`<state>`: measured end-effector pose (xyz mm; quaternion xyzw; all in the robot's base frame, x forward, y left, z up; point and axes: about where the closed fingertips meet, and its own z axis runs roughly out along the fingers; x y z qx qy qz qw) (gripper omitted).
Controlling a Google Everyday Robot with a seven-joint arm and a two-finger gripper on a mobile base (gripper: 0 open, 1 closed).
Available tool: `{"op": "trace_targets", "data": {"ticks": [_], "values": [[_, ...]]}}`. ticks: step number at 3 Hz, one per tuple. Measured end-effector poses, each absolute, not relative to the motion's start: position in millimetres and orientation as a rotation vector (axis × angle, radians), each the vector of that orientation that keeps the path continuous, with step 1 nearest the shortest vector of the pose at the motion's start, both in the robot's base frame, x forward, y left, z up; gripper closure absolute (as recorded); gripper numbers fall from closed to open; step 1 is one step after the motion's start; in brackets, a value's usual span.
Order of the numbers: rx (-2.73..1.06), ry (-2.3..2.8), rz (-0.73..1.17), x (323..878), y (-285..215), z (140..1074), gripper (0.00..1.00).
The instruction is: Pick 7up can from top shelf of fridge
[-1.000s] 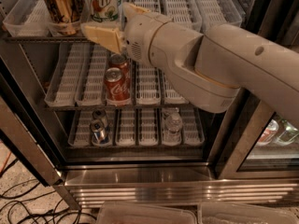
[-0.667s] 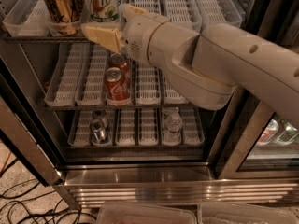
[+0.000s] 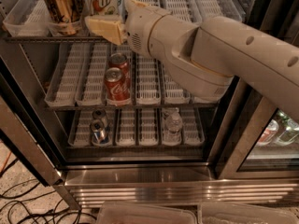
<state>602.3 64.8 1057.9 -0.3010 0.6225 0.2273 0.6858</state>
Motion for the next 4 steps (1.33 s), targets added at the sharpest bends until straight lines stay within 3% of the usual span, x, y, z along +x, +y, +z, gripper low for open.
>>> {"op": "trace_targets", "data": {"ticks": [4], "values": [[-0.719, 1.385, 0.515, 636.4, 87.1, 1068.0, 0.28]]}}
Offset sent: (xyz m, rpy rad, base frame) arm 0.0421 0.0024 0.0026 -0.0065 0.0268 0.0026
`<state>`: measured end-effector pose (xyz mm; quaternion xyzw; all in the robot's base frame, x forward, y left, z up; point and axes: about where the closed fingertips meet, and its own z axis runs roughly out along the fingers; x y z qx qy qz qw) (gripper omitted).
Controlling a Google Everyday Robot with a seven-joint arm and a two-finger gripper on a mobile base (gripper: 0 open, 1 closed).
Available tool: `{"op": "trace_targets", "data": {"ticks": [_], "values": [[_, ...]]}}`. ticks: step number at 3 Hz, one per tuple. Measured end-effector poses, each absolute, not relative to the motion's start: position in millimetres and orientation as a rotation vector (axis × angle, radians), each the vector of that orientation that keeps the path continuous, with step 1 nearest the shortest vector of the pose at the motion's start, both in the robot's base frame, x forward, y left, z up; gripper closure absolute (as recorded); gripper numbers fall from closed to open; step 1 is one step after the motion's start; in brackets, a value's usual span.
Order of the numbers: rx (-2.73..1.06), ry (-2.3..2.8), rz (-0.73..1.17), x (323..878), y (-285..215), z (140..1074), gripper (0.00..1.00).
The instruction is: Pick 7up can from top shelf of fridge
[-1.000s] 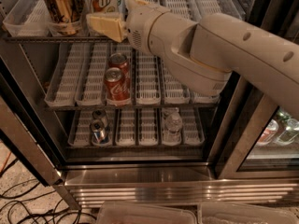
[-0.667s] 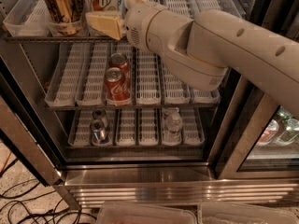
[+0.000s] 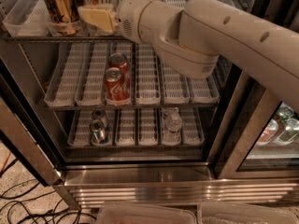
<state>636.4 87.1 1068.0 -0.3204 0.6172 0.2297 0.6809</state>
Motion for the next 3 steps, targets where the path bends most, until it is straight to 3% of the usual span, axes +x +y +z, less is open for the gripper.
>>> {"op": "trace_targets", "data": {"ticks": [1, 3], "values": [[-0.739, 1.381, 0.526, 639.5, 94.8, 1069.7, 0.47], [-0.739, 1.381, 0.525, 639.8, 95.1, 1069.8, 0.93]]}}
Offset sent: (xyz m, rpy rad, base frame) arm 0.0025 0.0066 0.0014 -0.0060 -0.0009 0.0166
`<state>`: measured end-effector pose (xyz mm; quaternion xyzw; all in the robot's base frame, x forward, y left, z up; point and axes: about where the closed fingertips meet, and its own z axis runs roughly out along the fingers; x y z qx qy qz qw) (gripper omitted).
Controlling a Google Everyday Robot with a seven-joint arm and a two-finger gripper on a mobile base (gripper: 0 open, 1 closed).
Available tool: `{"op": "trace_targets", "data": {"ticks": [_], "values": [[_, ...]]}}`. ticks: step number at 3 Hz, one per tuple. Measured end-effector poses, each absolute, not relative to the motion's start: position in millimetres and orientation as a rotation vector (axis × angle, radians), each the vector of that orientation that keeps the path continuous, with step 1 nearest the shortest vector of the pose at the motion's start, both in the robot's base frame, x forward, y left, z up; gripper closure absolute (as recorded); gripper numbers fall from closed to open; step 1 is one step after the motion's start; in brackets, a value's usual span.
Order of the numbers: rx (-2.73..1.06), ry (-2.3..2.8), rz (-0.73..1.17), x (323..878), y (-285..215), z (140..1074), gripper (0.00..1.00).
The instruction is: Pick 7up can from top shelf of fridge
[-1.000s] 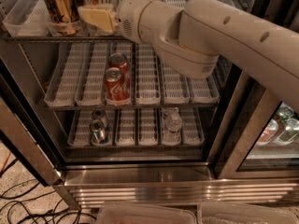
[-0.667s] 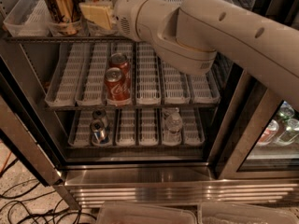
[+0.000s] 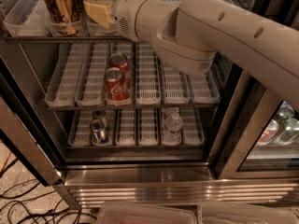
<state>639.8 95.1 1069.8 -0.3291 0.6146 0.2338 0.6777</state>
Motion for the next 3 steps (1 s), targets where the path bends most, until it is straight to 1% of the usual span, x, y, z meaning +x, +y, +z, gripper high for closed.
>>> {"op": "trace_targets", "data": {"ticks": [1, 3], "values": [[-0.74, 1.381, 0.525, 639.8, 95.1, 1069.8, 1.0], [-0.759, 1.323, 0.531, 620.4, 99.6, 1084.7, 1.0]]}}
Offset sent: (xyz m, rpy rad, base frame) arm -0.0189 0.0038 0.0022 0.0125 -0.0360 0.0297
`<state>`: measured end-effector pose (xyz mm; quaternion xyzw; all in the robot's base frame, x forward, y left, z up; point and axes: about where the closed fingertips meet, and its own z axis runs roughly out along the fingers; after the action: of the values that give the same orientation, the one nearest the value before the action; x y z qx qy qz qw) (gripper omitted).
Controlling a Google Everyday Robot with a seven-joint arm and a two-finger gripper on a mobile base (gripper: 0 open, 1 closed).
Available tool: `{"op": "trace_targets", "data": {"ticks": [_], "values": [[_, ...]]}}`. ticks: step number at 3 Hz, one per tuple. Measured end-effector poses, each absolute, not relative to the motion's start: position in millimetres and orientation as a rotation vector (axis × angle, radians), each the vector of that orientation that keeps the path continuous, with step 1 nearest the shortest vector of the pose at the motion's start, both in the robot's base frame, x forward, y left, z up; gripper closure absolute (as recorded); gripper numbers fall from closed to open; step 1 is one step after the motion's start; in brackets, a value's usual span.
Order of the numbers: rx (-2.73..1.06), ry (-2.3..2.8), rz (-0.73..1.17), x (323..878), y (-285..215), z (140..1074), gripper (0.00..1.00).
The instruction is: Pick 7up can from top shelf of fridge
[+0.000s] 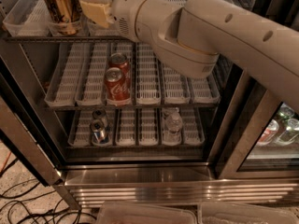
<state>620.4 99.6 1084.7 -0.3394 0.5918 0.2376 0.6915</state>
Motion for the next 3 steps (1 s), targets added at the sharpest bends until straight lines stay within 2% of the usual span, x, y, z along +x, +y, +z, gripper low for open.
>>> {"op": "trace_targets", "data": {"ticks": [3], "values": [[-0.78, 1.237, 0.514, 596.4, 99.5, 1102.7, 1.0]]}}
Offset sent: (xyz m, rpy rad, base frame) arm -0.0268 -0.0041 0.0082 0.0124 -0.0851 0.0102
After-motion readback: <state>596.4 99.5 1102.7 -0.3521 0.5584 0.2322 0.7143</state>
